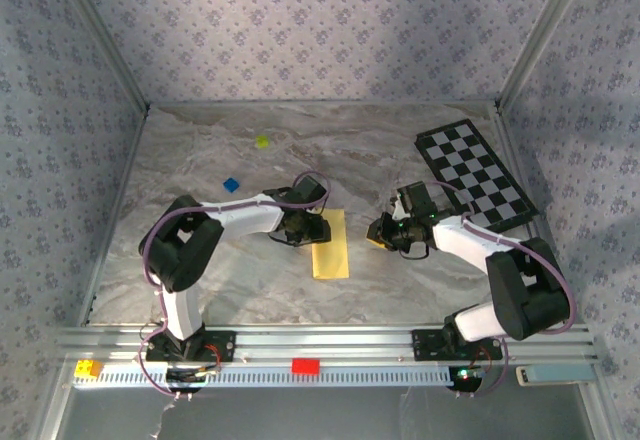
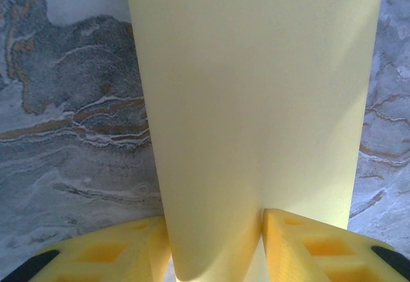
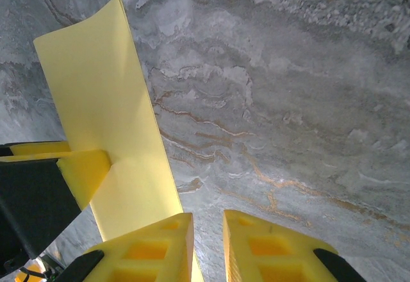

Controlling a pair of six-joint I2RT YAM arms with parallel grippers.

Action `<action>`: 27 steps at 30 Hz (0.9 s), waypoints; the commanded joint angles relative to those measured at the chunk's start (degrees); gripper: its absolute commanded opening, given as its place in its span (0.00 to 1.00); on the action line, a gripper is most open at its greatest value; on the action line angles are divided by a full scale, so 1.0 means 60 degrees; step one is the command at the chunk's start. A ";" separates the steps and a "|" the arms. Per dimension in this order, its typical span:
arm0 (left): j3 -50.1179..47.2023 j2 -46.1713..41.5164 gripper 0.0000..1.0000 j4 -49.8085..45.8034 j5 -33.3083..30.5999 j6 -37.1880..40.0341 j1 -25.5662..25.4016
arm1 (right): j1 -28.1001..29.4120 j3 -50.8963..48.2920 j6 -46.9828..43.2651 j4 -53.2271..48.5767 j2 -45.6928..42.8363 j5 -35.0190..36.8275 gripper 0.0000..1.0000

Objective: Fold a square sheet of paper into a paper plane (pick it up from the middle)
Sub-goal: First fold the square sheet of paper in half at the center of the table.

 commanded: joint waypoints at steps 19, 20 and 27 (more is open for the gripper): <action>-0.0231 0.0999 0.45 -0.0094 -0.0517 0.0155 -0.0212 | 0.0155 0.0369 -0.0256 -0.0103 0.0344 -0.0193 0.21; -0.0232 0.1017 0.45 -0.0090 -0.0516 0.0153 -0.0217 | 0.0172 0.0390 -0.0265 -0.0088 0.0373 -0.0247 0.21; -0.0224 0.1072 0.44 -0.0113 -0.0547 0.0086 -0.0215 | 0.0618 0.0658 -0.0521 0.0313 0.0692 -0.0612 0.14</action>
